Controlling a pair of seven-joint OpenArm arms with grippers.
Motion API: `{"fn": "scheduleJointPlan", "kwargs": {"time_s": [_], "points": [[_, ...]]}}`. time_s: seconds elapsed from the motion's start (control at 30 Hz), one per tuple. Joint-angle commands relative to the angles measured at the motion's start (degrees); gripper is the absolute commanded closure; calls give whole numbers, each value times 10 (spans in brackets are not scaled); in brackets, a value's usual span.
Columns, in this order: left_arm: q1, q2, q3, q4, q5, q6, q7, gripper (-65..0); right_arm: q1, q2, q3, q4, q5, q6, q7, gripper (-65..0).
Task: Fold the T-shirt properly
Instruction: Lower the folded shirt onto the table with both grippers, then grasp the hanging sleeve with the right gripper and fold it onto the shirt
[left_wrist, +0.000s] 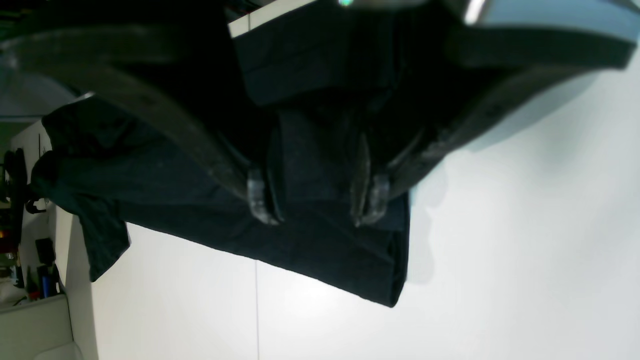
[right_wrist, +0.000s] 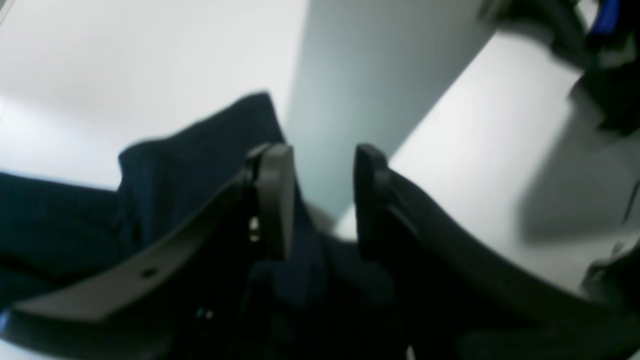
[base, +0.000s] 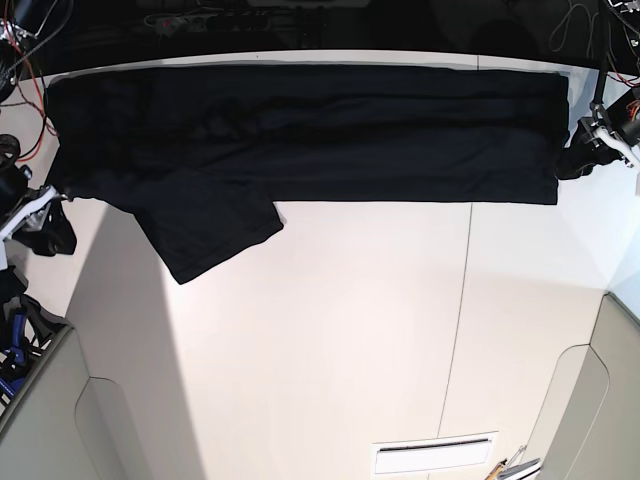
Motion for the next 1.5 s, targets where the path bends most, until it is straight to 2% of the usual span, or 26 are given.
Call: {"fn": "scheduleJointPlan", "kwargs": {"time_s": [0.0,0.2,0.47,0.73,0.9,1.03,1.07,1.13,1.17,1.27,1.47], "points": [[-3,-13,-5,9,-15,-3,-12,-260,12,11,-1,3,-2,1,18,-206],[-5,-13,-5,9,-15,-3,-13,-260,33,10,-51,-48,-15,1,58,-206],[-14,-10,-5,9,-15,-3,-14,-260,84,4,-175,-205,-95,-8,146,-206],[-14,-10,-5,9,-15,-3,-15,-260,162,-38,-250,-334,-154,-14,169,-206],[-14,-10,-5,9,-15,-3,-14,-260,184,-58,-272,-348,-164,-14,169,-206],[-14,-10,-5,9,-14,-3,-14,-260,190,-61,-273,-348,-163,-14,171,-203],[-14,-10,-5,9,-14,-3,-14,-260,191,-61,-273,-348,-163,-14,171,-175],[-14,-10,-5,9,-15,-3,-14,-260,192,-61,-273,-348,-162,-14,170,-40],[-14,-10,-5,9,-15,-3,-15,-260,192,-61,-273,-348,-162,-14,170,0],[-14,-10,-5,9,-15,-3,-15,-260,192,-61,-273,-347,-151,-14,162,0],[-14,-10,-5,9,-15,-3,-14,-260,181,-61,-273,-294,-64,-1,101,0]]}}
